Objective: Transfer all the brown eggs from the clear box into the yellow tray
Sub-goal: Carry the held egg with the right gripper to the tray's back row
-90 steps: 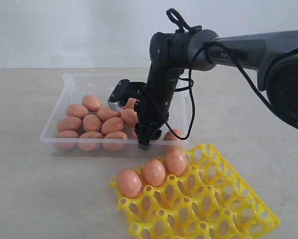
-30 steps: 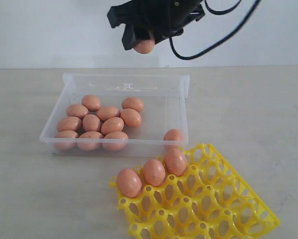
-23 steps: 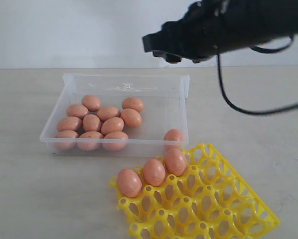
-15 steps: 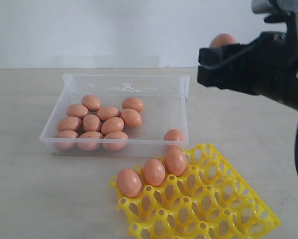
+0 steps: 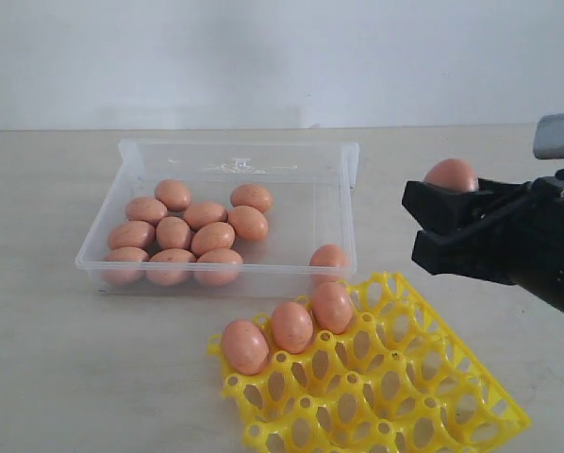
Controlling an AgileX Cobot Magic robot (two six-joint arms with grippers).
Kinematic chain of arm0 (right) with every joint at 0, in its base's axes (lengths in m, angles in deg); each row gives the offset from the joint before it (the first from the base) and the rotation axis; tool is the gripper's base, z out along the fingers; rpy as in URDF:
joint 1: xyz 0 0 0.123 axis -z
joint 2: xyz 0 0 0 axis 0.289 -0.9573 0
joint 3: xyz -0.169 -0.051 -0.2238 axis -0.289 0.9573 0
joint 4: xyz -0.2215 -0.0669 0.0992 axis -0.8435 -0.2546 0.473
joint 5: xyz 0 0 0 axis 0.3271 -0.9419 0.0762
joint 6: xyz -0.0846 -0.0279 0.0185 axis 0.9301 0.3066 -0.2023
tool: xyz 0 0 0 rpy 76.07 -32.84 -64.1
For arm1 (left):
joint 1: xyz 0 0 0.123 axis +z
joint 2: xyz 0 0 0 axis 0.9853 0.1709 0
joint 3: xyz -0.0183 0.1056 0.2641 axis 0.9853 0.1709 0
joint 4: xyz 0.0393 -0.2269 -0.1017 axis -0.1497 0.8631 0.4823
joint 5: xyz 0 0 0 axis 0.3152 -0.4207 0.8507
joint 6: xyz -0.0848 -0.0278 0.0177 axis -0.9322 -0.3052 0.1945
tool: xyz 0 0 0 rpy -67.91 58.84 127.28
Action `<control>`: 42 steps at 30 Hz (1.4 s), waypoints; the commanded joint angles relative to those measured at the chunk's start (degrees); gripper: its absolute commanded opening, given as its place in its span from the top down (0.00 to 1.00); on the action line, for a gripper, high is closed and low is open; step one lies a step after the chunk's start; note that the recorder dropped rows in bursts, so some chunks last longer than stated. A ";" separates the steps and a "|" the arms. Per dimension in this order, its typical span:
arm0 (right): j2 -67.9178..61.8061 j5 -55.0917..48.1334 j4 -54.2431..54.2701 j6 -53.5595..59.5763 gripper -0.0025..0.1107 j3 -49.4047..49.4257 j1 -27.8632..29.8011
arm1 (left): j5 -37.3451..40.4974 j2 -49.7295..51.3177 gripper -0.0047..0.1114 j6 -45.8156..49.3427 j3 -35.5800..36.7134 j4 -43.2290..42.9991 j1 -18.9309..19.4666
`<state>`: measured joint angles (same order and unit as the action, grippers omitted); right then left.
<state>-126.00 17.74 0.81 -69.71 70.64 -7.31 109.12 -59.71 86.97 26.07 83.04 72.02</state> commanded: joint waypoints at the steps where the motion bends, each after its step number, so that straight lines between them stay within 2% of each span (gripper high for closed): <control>1: -8.07 6.57 -8.33 -6.34 0.98 -0.35 0.20 | -0.53 0.24 0.92 0.24 0.23 -0.24 -0.13; 7: -24.28 12.83 -11.96 -17.07 0.98 -7.28 0.31 | -0.53 0.24 0.92 0.24 0.23 -0.24 -0.13; 11: -25.32 18.82 -18.58 -29.47 0.98 -8.15 7.12 | -0.53 0.24 0.92 0.24 0.23 -0.24 -0.13; 12: -25.32 22.21 -24.79 -36.04 0.98 -8.15 12.27 | -0.53 0.24 0.92 0.24 0.23 -0.24 -0.13; 14: -25.32 24.78 -34.73 -43.39 0.98 -8.77 18.78 | -0.53 0.24 0.92 0.24 0.23 -0.24 -0.13; 15: -25.56 25.87 -47.88 -48.98 0.98 -10.47 24.47 | -0.53 0.24 0.92 0.24 0.23 -0.24 -0.13; 18: -26.06 27.28 -73.59 -56.82 0.98 -13.91 30.69 | -0.53 0.24 0.92 0.24 0.23 -0.24 -0.13; 20: -26.32 27.79 -86.10 -59.76 0.98 -15.65 32.16 | -0.53 0.24 0.92 0.24 0.23 -0.24 -0.13; 22: -26.32 28.60 -83.51 -56.41 0.98 -15.79 32.05 | -0.53 0.24 0.92 0.24 0.23 -0.24 -0.13; 23: -26.32 27.91 -81.80 -50.65 0.98 -15.79 32.05 | -0.53 0.24 0.92 0.24 0.23 -0.24 -0.13; 28: -26.32 19.44 -80.83 -39.65 0.98 -15.79 32.05 | -0.53 0.24 0.92 0.24 0.23 -0.24 -0.13; 33: -26.32 14.57 -79.04 -34.51 0.98 -15.79 32.05 | -0.53 0.24 0.92 0.24 0.23 -0.24 -0.13; 42: -34.78 19.10 -76.35 -30.68 0.98 -16.17 32.05 | -0.53 0.24 0.92 0.24 0.23 -0.24 -0.13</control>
<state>-157.50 34.26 -76.16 -102.42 54.72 24.27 109.12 -59.71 86.97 26.07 83.04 72.02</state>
